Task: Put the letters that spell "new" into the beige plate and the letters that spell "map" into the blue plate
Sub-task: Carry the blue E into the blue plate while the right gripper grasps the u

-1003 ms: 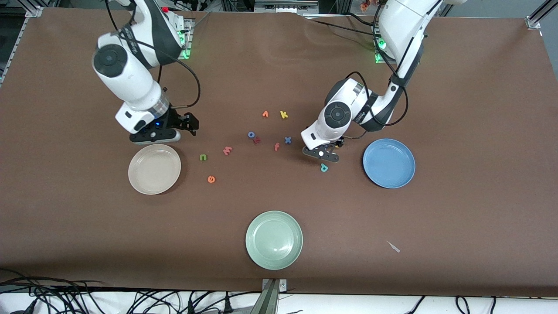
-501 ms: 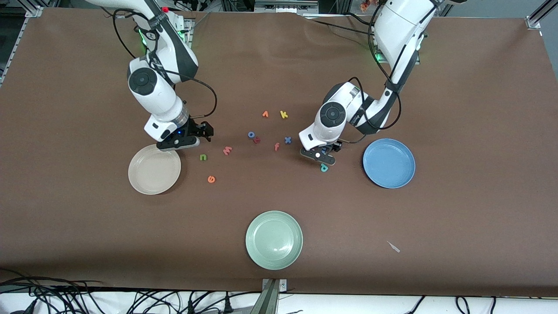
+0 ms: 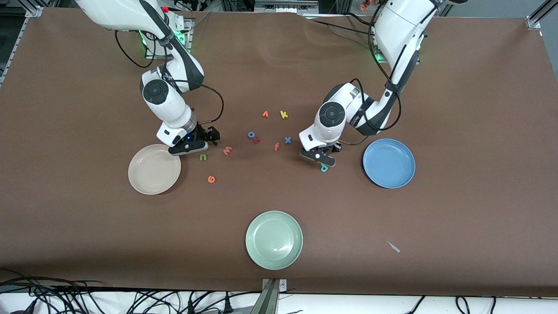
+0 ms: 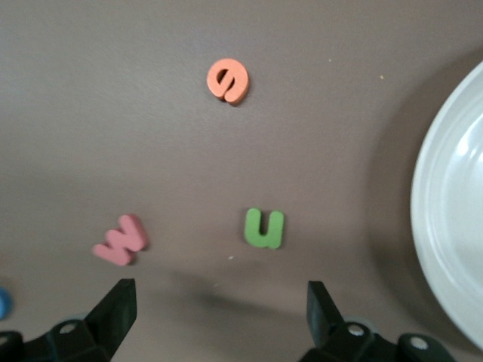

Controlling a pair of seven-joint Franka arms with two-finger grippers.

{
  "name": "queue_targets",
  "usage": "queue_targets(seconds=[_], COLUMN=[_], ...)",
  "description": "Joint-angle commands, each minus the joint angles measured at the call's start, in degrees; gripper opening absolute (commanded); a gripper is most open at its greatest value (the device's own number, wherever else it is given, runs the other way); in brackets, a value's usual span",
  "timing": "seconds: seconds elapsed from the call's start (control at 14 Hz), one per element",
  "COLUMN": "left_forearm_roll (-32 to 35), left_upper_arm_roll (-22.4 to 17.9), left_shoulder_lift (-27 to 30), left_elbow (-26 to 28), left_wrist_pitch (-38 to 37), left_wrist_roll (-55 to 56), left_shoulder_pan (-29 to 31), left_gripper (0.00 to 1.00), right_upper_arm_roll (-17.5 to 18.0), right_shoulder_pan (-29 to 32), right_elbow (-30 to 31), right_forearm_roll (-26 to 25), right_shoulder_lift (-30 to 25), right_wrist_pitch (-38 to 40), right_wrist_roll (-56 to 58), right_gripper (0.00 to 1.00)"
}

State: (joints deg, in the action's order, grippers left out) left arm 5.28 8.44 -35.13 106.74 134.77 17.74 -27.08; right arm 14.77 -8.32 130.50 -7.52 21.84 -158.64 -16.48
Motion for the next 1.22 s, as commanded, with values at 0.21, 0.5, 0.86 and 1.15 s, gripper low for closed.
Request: queue_targets(seconds=[0.21, 0.5, 0.86, 1.15], left_forearm_roll=[2.28, 2.9, 4.13, 4.13], left_upper_arm_roll=[-0.88, -0.71, -0.71, -0.71], left_shoulder_lift=[8.4, 8.94, 6.66, 4.19], left_elbow=[-1.71, -1.18, 1.19, 2.24], left_wrist_pitch=[-15.66, -18.75, -18.49, -18.14], left_wrist_roll=[-1.3, -11.74, -14.04, -14.14], left_shoulder_pan=[3.95, 10.53, 18.89, 20.66], left_gripper=[0.0, 0.02, 0.04, 0.12], right_upper_arm_roll=[-2.73, -2.73, -3.78, -6.24], right_shoulder_pan=[-0.03, -1.51, -2.66, -5.38], right_elbow=[-0.16, -1.21, -2.97, -3.93], right_forearm_roll=[-5.93, -6.19, -6.28, -6.28], right_shoulder_lift=[2.16, 3.04, 6.2, 6.64], right_wrist_pitch=[-3.78, -3.69, -3.78, -3.69], right_wrist_roll=[-0.75, -3.2, -3.91, -3.82], right_gripper=[0.99, 0.96, 0.86, 0.64])
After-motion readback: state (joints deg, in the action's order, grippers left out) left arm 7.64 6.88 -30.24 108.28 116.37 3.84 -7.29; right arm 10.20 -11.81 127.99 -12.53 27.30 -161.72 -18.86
